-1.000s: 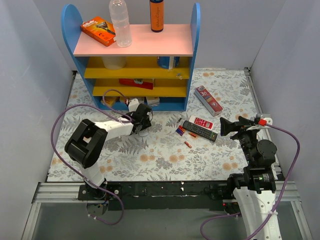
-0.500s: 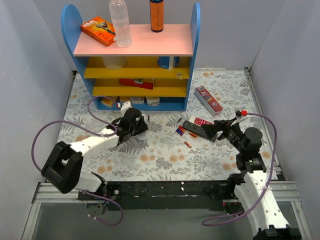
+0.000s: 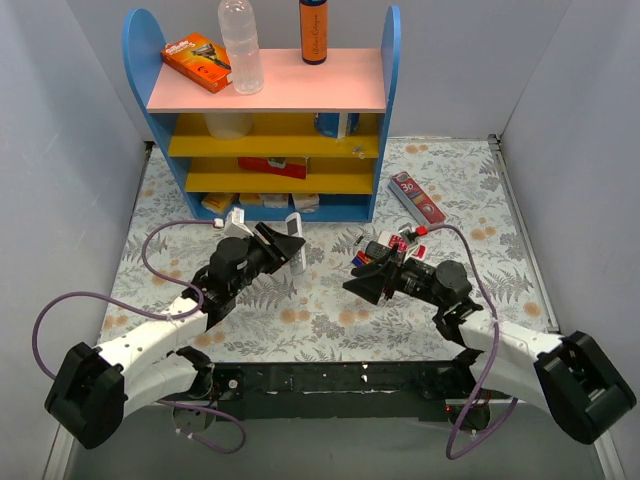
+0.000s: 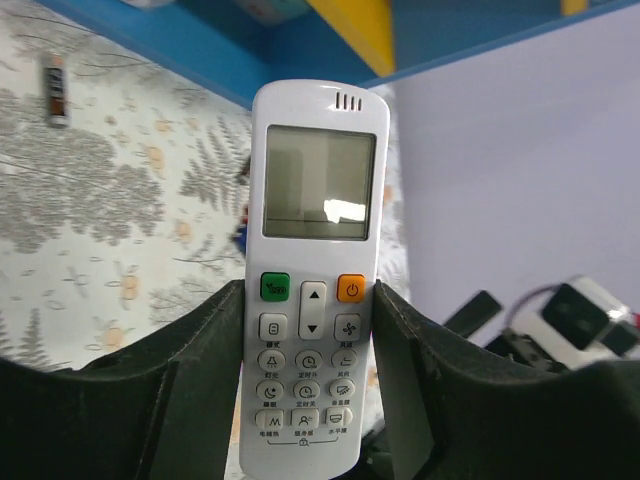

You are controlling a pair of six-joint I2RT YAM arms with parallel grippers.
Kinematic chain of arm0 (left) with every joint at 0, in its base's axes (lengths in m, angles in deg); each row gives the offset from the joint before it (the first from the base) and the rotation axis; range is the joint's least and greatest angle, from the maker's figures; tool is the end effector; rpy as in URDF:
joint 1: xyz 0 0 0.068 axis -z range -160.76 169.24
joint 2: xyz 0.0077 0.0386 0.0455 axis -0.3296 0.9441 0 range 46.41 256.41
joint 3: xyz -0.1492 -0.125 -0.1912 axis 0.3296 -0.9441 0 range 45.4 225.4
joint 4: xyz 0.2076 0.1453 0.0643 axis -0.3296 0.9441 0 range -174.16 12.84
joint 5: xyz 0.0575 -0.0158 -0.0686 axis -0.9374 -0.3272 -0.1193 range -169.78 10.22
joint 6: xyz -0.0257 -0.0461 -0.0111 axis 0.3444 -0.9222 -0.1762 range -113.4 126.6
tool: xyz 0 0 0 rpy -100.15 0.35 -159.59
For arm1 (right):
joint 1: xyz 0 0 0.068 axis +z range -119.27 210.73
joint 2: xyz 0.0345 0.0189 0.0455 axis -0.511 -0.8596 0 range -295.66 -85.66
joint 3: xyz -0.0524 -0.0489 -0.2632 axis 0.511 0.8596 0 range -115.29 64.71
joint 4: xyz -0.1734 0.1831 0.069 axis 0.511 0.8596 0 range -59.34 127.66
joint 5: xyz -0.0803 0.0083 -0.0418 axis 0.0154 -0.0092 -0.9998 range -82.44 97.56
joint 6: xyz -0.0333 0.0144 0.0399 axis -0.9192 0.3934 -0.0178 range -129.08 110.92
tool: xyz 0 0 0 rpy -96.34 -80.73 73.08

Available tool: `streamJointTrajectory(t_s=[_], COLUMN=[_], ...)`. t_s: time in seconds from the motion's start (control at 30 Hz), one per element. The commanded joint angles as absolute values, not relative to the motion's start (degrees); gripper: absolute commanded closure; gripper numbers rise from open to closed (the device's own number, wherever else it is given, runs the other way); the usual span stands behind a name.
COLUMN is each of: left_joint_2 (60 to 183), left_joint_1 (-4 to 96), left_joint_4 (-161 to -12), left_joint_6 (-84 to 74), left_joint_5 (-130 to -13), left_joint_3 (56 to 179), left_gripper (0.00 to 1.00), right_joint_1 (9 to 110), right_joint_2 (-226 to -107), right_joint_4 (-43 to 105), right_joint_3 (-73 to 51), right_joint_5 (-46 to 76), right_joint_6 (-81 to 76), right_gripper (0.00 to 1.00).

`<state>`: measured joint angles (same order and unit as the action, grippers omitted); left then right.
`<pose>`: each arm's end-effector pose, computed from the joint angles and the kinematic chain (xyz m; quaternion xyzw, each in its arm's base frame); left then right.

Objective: Load the batteries into the remote control
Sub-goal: Pick up the remote control from the center of the board, then adjust the remote control.

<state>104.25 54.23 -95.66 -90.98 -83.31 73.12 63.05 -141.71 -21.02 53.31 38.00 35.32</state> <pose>0.1858 -0.1274 0.2311 -0.4370 0.6843 -0.5239 0.2574 0.1534 0.1184 0.2157 -0.1284 0.6563 0.5850 0.4589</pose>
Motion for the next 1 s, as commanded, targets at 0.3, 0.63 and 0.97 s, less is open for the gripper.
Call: streamJointTrajectory(t_s=[0.3,0.63,0.97], left_joint_2=[101.8,101.6,100.6], left_joint_1=[54.1,54.0,54.1], left_joint_4=[-118.5,-121.8,-121.6], left_joint_6=[-100.7,-101.2,-99.5], left_joint_5=[-68.7,-66.4,-64.3], left_joint_3=[68.1,67.3,68.0], left_gripper=[0.91,0.93,0.93], right_joint_1=[72.7,73.7,73.8], right_joint_2=[-164.1,-168.4,-171.4], right_joint_4=[-64.1,-68.5,-69.6], right_joint_3=[46.7,40.6,35.4], right_joint_5=[39.4,42.1,45.7], right_joint_6=[52.0,54.1,55.8], right_gripper=[0.09,0.09,0.11])
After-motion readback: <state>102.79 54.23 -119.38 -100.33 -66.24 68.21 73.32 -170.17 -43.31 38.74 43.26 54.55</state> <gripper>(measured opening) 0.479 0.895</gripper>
